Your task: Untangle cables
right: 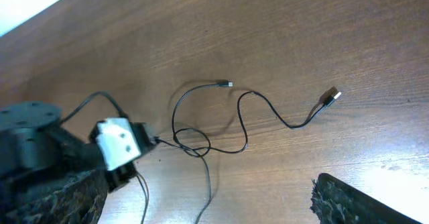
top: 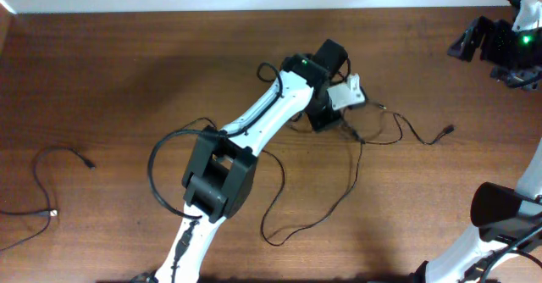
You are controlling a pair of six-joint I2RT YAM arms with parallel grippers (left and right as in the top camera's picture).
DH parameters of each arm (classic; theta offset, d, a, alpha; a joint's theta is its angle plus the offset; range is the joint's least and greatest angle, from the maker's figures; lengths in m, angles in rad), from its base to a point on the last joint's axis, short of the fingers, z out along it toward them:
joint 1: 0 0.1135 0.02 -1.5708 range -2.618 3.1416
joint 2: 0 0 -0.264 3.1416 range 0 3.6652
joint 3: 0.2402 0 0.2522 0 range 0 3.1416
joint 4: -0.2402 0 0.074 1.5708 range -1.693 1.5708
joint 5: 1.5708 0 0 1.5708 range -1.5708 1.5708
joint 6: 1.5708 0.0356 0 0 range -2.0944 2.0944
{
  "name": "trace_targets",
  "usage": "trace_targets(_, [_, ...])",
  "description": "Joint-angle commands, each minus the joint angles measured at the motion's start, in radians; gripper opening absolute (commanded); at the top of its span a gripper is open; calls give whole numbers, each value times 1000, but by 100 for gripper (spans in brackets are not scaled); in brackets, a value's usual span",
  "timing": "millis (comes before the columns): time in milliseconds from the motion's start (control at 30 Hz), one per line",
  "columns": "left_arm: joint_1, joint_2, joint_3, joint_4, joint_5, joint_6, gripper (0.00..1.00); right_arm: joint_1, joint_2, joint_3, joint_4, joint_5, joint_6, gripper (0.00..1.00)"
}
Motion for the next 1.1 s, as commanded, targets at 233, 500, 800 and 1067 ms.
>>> trace_targets(233, [78, -389, 412, -64, 40, -374, 0, 139, -4, 3, -6, -17, -38, 99])
trace_targets(500, [123, -455, 412, -40, -20, -458, 0, 245, -4, 3, -2, -278, -121, 96])
trace_targets(800, [137, -455, 412, -144, 119, -598, 0, 303, 2, 3, 8, -423, -362, 57])
trace_targets(1067, [204, -455, 412, -217, 211, -600, 0, 312, 57, -126, 38, -396, -177, 48])
